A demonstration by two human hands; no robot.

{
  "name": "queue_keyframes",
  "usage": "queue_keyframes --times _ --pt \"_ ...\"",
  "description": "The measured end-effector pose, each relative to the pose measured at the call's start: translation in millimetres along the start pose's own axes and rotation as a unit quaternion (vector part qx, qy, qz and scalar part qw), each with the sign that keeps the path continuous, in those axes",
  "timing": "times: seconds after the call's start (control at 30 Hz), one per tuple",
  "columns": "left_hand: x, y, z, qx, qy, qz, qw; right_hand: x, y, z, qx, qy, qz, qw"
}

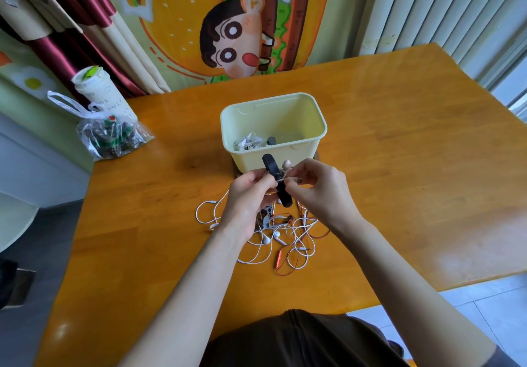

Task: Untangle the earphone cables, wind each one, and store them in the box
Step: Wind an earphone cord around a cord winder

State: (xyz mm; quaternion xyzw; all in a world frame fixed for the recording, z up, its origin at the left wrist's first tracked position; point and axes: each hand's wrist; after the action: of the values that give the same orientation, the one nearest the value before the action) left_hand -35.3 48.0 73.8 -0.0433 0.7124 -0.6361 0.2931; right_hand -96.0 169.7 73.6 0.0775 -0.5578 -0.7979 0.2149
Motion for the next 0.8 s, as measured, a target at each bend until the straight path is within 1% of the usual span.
queue_keyframes --times 0.2,0.4,0.5,0.57,0.63,0.73,0.8 --pt "2.8 -4.6 6.0 0.0 0.015 -0.003 1.0 1.4 5.7 0.5 -0.019 0.011 0.017 1.0" --pt "8.8 3.6 4.9 0.037 -0.015 -0.004 0.999 2.7 4.1 -0.8 -0.027 0.023 -0.004 0.999" --pt "9.5 9.6 4.0 0.054 -0.028 -0.002 0.998 1.2 2.4 -3.1 -0.026 0.016 -0.013 0.999" --pt "8.6 11.8 3.4 0.056 -0.031 -0.002 0.998 1.7 1.5 -4.7 -0.029 0.028 -0.019 0.999" --pt "9.3 13.0 4.2 0.057 -0.035 -0.003 0.998 3.9 -1.6 -5.3 -0.008 0.047 -0.046 0.998" --pt "9.4 13.9 6.2 0.068 -0.039 -0.003 0.997 6.9 -9.5 -5.3 0.057 0.064 -0.112 0.99" --pt "8.9 16.3 6.7 0.073 -0.034 -0.005 0.997 7.0 -12.3 -5.5 0.059 0.075 -0.128 0.987"
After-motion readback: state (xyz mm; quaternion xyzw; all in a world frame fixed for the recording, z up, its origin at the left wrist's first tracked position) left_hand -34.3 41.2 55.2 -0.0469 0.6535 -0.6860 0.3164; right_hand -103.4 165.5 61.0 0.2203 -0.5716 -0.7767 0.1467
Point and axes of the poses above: each hand's wrist, its own x-axis towards the middle knuckle, its own z-axis out of the back of the hand, y = z × x, and after that the axes turned 7 degrees about x, right-handed
